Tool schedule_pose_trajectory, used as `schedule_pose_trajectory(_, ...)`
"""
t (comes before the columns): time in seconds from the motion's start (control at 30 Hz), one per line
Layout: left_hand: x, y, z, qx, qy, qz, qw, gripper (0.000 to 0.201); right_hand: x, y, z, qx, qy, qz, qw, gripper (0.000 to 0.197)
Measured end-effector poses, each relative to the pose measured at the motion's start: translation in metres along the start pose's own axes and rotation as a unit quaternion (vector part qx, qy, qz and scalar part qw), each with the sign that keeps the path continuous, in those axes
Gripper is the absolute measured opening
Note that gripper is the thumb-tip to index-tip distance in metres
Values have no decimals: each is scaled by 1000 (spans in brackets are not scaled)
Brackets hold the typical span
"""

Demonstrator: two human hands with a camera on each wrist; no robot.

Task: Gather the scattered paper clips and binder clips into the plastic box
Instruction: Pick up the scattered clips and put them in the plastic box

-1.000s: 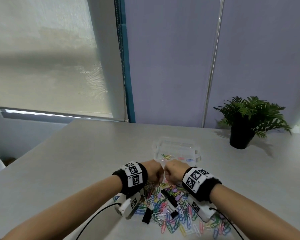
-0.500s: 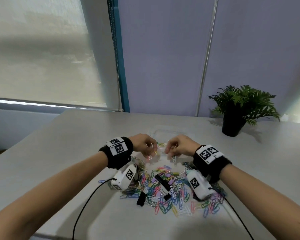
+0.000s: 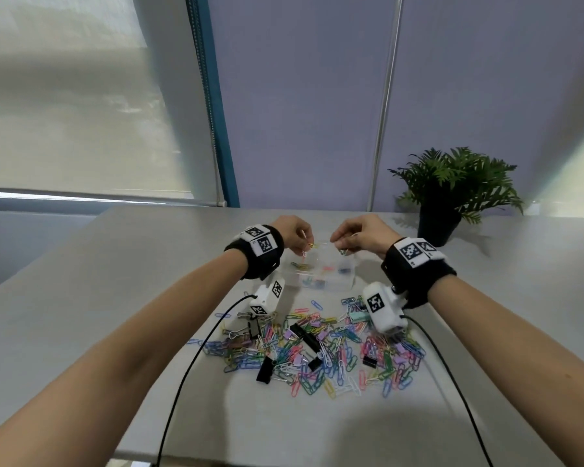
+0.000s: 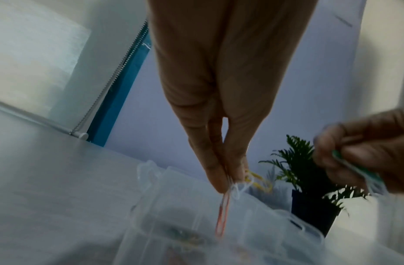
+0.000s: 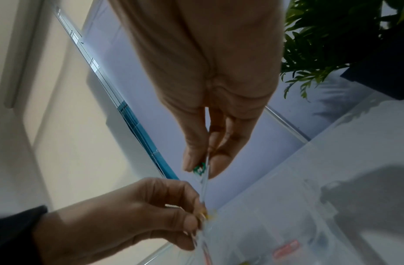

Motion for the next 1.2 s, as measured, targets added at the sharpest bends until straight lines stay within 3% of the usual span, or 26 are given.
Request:
schedule_pose_trajectory(0.13,13,2,-2,-6,24,43,999,23,-7,6,16,-13,-55,-7,998,19)
schedule_pose_trajectory(0.33,-5,0,-30,17,28,16,999,27,-3,16,34,-45,-100,-69,992,15)
schedule_pose_trajectory(0.43,-15,14,-51,-1,51,-14,999,24,18,14,38,-42,-40,-162,985,14)
schedule_pose_trajectory(0.53,-11,34,-70,-23,78,6,997,21,46,15,29,-60,28,-292,954,17)
schedule_pose_trajectory(0.63,-2,53,-81,-42,90,60,993,22,80,36,9,-126,73,-329,933,15)
schedule_pose_trajectory(0.7,7,60,-85,-51,100,106,988,22,113,42,-5,-146,147,-351,913,16)
schedule_pose_trajectory(0.83,26,59,-85,-52,104,218,969,27,163,24,-23,-104,269,-426,858,30)
schedule_pose_trajectory(0.93,37,55,-81,-49,109,314,942,44,172,12,-26,-69,277,-451,846,44)
schedule_pose_trajectory(1.07,45,55,-77,-47,121,356,926,56,178,9,-33,-71,262,-427,862,65)
schedule_pose_trajectory(1.13,46,56,-77,-51,121,353,926,50,180,6,-37,-67,249,-435,863,77)
schedule_pose_trajectory(1.2,47,56,-78,-54,123,340,931,40,184,3,-39,-63,246,-458,852,70)
Point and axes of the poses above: each hand's wrist, its own z-axis towards the middle knuckle, its own x-axis out of the palm, y = z × x, the point moved 10 cm from there along z, towards the middle knuckle, and after that the axes turned 1 degree about -x, right-handed, at the moved point
